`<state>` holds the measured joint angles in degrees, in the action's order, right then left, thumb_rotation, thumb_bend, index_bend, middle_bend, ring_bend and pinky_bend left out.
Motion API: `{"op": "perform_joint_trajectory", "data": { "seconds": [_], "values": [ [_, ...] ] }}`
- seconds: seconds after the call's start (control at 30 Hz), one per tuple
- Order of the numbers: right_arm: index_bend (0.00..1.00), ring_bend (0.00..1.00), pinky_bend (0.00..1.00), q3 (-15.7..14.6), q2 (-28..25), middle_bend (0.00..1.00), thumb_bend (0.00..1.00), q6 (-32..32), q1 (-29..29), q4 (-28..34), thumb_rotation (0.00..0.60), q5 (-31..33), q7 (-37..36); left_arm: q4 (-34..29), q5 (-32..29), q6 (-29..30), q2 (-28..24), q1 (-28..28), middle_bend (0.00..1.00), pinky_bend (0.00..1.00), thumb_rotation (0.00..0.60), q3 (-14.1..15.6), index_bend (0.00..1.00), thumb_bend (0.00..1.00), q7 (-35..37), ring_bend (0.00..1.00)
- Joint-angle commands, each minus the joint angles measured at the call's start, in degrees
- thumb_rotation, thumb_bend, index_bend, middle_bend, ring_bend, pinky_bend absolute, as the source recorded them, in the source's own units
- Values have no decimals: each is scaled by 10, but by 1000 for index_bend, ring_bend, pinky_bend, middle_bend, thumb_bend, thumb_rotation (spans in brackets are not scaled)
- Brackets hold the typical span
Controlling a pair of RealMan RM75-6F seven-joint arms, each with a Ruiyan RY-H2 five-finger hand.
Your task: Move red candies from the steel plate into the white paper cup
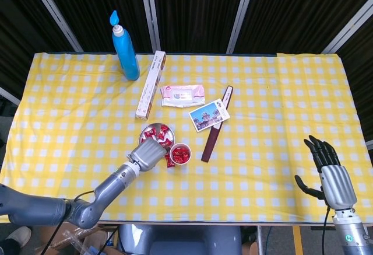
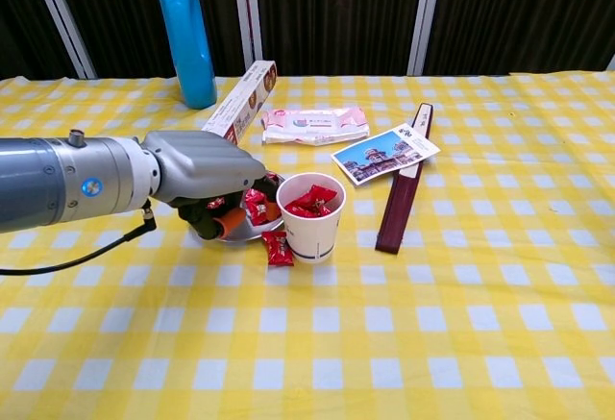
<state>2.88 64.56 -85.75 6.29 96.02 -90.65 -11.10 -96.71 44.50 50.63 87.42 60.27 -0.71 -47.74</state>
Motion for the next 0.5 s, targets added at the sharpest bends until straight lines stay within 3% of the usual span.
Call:
{"op": "perform_joint_trajectory", "data": {
  "seconds": [0.03,0.5],
  "values": [
    [0,0,0,0,0,0,388,0,0,0,600,0,0,4,-7,-3,7,3,855,950,600,1,275,725,1,913],
    [0,0,0,0,0,0,388,-1,0,-1,600,-2,-2,20,-22,-4,27,14,862,950,600,11,288,725,5,913]
  ]
}}
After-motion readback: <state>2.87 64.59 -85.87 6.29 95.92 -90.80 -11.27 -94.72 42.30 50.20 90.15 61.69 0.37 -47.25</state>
